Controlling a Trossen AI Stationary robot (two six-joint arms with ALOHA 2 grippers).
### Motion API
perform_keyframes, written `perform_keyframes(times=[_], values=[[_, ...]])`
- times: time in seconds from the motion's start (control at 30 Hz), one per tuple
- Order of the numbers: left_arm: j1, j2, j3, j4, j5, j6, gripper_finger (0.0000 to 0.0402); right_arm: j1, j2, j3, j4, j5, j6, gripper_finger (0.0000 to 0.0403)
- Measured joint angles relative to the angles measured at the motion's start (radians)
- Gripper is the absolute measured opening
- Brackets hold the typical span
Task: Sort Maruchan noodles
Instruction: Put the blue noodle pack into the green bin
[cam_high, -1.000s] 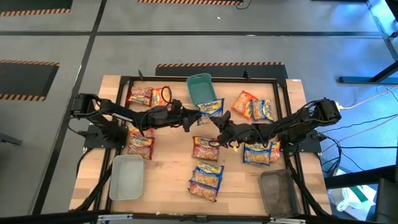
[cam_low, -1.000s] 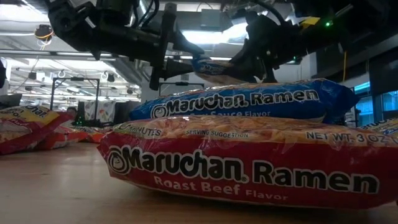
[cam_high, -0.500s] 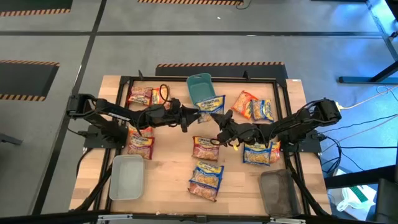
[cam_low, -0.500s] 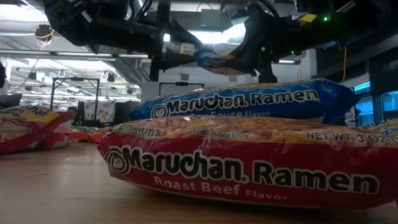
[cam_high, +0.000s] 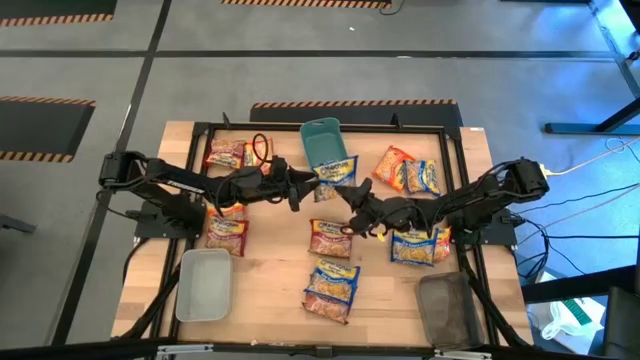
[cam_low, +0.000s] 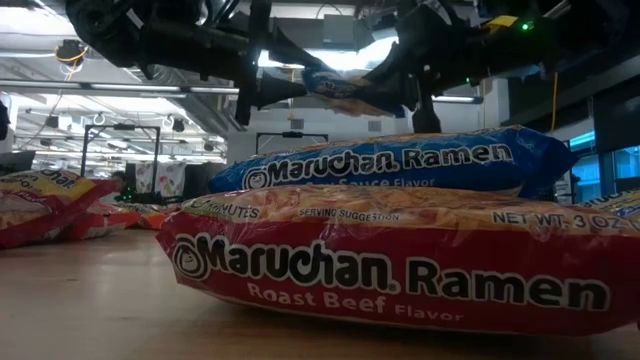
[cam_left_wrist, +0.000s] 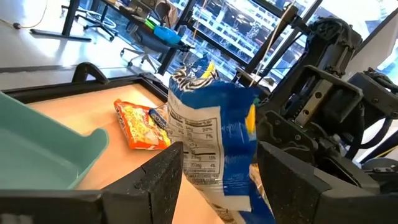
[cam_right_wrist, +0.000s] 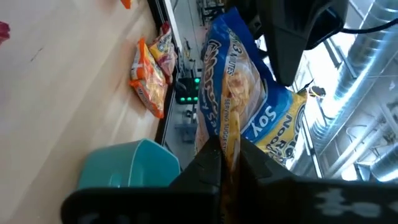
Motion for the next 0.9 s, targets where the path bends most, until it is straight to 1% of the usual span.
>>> perform_keyframes(times=[0.1, 0.27, 0.4, 0.5, 0.6, 0.7, 0.8, 0.9], values=[[0.000, 0.000, 0.000, -0.004, 0.000, -0.011, 0.0199, -0.001, 0.000, 0.005, -0.009, -0.026, -0.019, 0.0004], [-0.004, 0.016, 0.000, 0.004, 0.004, -0.039, 0.0199, 0.000, 0.000, 0.049, -0.038, -0.030, -0.020, 0.0007], [-0.008, 0.016, 0.000, 0.004, 0.013, -0.054, 0.0199, -0.001, 0.000, 0.075, -0.084, -0.055, -0.021, 0.0004], [-0.013, 0.018, -0.002, 0.036, 0.018, -0.055, 0.0199, -0.001, 0.000, 0.086, -0.119, -0.065, -0.014, 0.0006], [-0.013, 0.018, -0.002, 0.049, 0.046, -0.056, 0.0199, 0.000, 0.000, 0.087, -0.112, -0.068, -0.013, 0.0006], [-0.013, 0.018, -0.002, 0.036, 0.043, -0.050, 0.0199, 0.000, 0.000, 0.087, -0.105, -0.081, -0.012, 0.0007], [-0.013, 0.017, -0.002, 0.037, 0.041, -0.034, 0.0190, -0.001, 0.000, 0.087, -0.103, -0.103, -0.010, 0.0010], [-0.013, 0.017, -0.002, 0.036, 0.049, -0.024, 0.0170, -0.001, 0.000, 0.087, -0.103, -0.114, -0.009, 0.0015]])
